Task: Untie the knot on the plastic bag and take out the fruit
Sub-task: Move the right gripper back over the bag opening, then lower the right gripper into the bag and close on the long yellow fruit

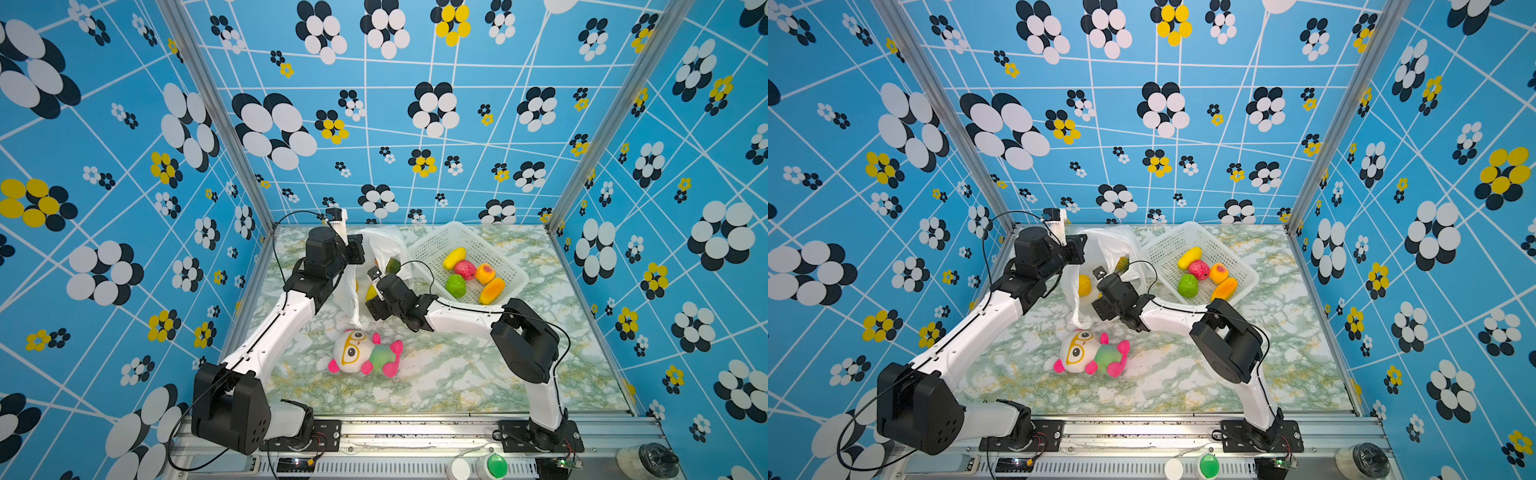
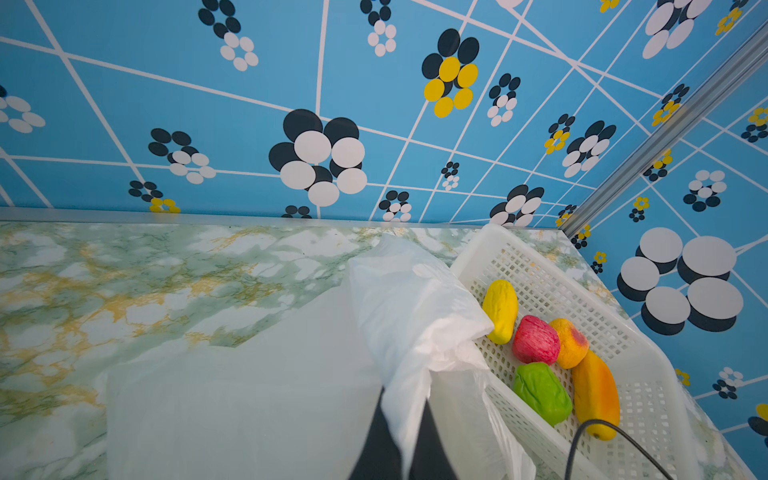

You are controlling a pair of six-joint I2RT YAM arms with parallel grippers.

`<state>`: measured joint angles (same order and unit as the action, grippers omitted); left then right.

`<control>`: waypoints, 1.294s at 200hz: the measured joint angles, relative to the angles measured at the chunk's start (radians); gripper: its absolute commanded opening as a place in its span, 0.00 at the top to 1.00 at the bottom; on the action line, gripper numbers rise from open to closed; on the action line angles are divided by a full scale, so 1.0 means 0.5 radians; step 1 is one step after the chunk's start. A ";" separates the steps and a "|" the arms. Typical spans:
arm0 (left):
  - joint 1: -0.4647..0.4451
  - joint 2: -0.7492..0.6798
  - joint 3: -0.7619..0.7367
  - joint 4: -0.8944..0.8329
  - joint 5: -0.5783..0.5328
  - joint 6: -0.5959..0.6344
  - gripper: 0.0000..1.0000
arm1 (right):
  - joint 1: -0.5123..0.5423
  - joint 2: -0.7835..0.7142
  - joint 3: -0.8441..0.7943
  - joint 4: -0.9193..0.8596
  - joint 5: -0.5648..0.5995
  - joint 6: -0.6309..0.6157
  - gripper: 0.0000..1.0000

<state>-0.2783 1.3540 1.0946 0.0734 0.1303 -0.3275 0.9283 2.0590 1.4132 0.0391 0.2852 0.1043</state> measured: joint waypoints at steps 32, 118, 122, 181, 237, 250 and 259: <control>-0.002 0.000 0.000 -0.004 0.000 0.006 1.00 | -0.003 0.198 0.237 -0.193 0.102 0.096 0.01; -0.011 0.000 -0.003 -0.014 -0.001 0.013 1.00 | -0.020 0.391 0.546 -0.470 0.057 0.379 0.33; -0.011 0.000 -0.003 -0.014 0.000 0.013 1.00 | -0.020 0.391 0.546 -0.477 0.054 0.378 0.35; -0.011 -0.002 -0.018 -0.029 -0.002 0.013 1.00 | -0.027 0.431 0.583 -0.549 0.047 0.444 0.30; -0.011 -0.007 -0.018 -0.034 -0.008 0.013 1.00 | -0.027 0.513 0.684 -0.591 0.040 0.472 0.61; -0.011 -0.011 -0.019 -0.034 -0.011 0.013 1.00 | -0.027 0.505 0.665 -0.561 0.037 0.468 0.64; -0.011 -0.014 -0.019 -0.034 -0.014 0.013 1.00 | -0.027 0.484 0.629 -0.532 0.030 0.465 0.66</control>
<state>-0.2840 1.3468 1.0851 0.0563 0.1234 -0.3210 0.9146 2.3009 1.7279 -0.2268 0.3000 0.3367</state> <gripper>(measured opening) 0.040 0.370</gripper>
